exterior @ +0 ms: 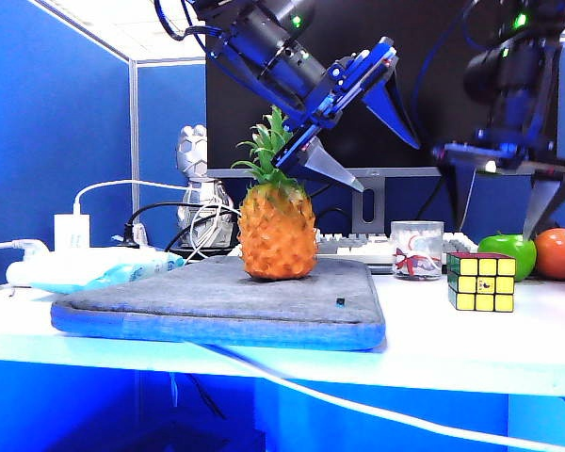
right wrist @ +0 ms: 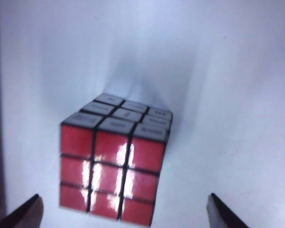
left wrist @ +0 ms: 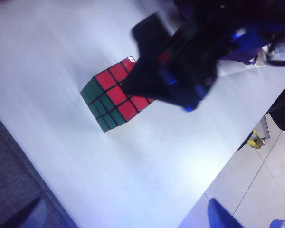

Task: Rotate the Rubik's Cube so that its red face is facing towards you.

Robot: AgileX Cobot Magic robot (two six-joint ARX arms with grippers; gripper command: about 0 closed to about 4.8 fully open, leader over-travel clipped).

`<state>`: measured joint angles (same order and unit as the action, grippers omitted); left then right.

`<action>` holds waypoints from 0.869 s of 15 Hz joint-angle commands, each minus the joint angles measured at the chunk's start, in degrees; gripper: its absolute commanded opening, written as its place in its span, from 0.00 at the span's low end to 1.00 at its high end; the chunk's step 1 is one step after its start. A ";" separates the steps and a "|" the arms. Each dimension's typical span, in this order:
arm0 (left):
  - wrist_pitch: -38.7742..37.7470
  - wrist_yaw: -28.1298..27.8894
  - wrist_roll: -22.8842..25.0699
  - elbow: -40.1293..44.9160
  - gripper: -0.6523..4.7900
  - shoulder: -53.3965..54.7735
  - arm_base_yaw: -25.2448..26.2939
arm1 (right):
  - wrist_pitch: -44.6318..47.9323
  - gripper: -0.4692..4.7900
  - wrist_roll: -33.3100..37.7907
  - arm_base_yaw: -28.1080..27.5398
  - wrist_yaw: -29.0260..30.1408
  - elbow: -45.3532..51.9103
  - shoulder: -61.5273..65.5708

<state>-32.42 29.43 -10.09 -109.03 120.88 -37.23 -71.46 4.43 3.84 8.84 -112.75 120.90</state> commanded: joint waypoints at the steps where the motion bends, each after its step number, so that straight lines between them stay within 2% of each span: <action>1: 0.15 0.39 0.44 -0.28 1.00 -0.61 -0.02 | 0.22 1.00 -0.39 0.83 2.71 -0.24 1.01; 3: 0.13 0.42 0.52 -0.28 1.00 -0.61 0.00 | 1.73 1.00 -0.37 1.68 3.50 -0.28 1.66; 8: -0.11 0.39 0.68 -0.26 1.00 -0.61 0.00 | 1.22 1.00 -0.50 2.27 -0.24 -0.39 4.33; 13: -0.07 0.37 0.66 -0.31 1.00 -0.61 0.02 | 5.22 1.00 -0.59 2.25 -0.39 -0.48 5.05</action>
<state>-32.84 29.41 -9.87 -109.03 120.86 -37.23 -66.46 3.99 6.04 8.62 -113.01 125.84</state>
